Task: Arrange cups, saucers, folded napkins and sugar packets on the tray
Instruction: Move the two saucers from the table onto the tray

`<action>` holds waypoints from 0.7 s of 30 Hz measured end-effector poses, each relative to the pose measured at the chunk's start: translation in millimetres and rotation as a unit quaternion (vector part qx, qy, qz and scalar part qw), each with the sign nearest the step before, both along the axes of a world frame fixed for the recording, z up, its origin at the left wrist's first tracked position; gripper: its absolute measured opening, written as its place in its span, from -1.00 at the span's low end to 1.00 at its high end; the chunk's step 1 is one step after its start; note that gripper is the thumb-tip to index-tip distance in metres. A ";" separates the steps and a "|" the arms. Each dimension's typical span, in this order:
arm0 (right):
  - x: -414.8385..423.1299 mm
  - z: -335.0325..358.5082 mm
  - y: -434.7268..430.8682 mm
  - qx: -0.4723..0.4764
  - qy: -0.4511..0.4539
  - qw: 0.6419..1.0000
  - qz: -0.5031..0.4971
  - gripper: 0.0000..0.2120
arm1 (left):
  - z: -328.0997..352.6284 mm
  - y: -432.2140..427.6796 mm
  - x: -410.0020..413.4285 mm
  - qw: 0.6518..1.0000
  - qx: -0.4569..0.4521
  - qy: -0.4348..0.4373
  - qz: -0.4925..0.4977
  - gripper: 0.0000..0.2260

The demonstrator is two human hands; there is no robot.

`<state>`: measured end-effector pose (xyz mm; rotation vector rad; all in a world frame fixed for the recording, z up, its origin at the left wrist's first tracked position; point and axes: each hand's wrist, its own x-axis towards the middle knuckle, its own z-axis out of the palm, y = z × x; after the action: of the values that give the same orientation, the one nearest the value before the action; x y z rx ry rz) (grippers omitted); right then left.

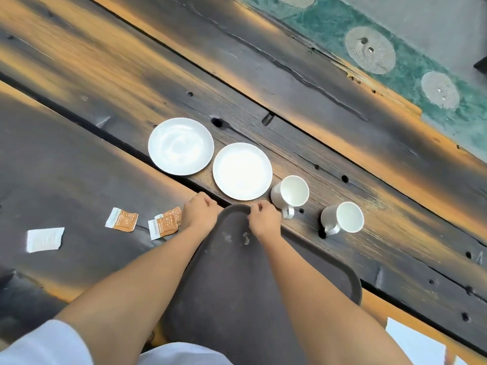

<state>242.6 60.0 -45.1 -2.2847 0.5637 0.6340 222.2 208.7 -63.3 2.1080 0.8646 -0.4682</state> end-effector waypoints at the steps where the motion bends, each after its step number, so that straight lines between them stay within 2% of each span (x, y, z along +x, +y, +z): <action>1: 5.6 -5.9 0.5 0.009 0.007 1.000 -0.021 -0.76 | -4.3 -1.5 6.9 1.000 -0.014 -0.003 0.018 -0.78; 4: 21.6 -14.8 2.4 0.025 0.021 0.998 -0.061 -0.70 | -13.0 -9.5 24.8 0.987 -0.095 -0.012 0.132 -0.66; 6: 33.2 -20.8 4.2 0.030 0.041 0.996 -0.070 -0.61 | -16.4 -14.1 34.0 0.978 -0.128 -0.006 0.164 -0.62; 12: 55.4 -27.3 7.4 0.035 0.094 0.991 -0.093 -0.54 | -29.0 -21.0 51.1 0.982 -0.137 0.004 0.134 -0.58; 16: 57.5 -39.2 9.7 0.031 0.101 0.981 -0.160 -0.44 | -38.1 -20.2 55.5 0.980 -0.146 0.009 0.132 -0.61; 21: 59.6 -42.2 8.6 0.038 0.114 0.970 -0.212 -0.54 | -45.9 -18.3 58.7 0.979 -0.169 0.002 0.111 -0.68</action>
<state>302.2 68.6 -87.4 -1.9437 1.0838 0.6905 280.9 190.3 -109.2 1.6804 0.9369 -0.4649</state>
